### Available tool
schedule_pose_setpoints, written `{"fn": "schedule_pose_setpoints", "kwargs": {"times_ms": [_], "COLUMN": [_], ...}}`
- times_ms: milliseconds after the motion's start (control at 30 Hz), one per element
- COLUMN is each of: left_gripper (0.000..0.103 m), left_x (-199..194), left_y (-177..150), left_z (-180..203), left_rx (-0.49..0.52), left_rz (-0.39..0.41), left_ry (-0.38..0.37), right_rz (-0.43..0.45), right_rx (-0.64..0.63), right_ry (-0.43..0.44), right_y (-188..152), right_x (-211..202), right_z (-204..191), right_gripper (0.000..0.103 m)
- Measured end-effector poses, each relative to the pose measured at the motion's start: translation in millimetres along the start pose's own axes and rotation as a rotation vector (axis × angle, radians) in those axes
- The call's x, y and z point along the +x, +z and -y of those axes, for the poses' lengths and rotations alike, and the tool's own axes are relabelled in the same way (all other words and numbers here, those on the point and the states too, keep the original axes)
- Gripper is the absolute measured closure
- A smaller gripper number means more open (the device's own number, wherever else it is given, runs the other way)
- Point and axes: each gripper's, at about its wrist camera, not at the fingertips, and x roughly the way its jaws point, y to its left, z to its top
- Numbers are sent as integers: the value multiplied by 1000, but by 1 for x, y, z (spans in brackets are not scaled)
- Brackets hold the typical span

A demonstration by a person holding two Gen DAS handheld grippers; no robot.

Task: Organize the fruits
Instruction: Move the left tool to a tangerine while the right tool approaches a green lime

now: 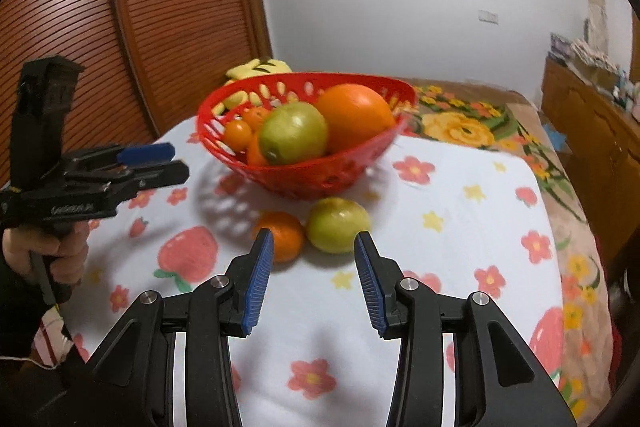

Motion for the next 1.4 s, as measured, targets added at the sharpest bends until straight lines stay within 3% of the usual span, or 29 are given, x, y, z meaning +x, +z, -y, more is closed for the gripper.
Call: {"fn": "schedule_pose_setpoints", "kwargs": {"times_ms": [533, 1000, 1067, 1400], "left_gripper": [49, 49, 60, 61], "left_x": [52, 76, 78, 47], "left_y": [-5, -5, -6, -15], "left_z": [36, 41, 40, 26], "left_rx": [53, 65, 63, 39], "left_rz": [-138, -210, -212, -165], "left_ry": [-69, -65, -66, -53], "right_rz": [3, -14, -18, -44], "right_rx": [41, 35, 37, 46], "right_ry": [-1, -2, 0, -1], "right_y": [-5, -5, -5, 0], "right_x": [0, 5, 7, 27], "right_z": [20, 21, 23, 29], "right_gripper": [60, 59, 59, 52]}}
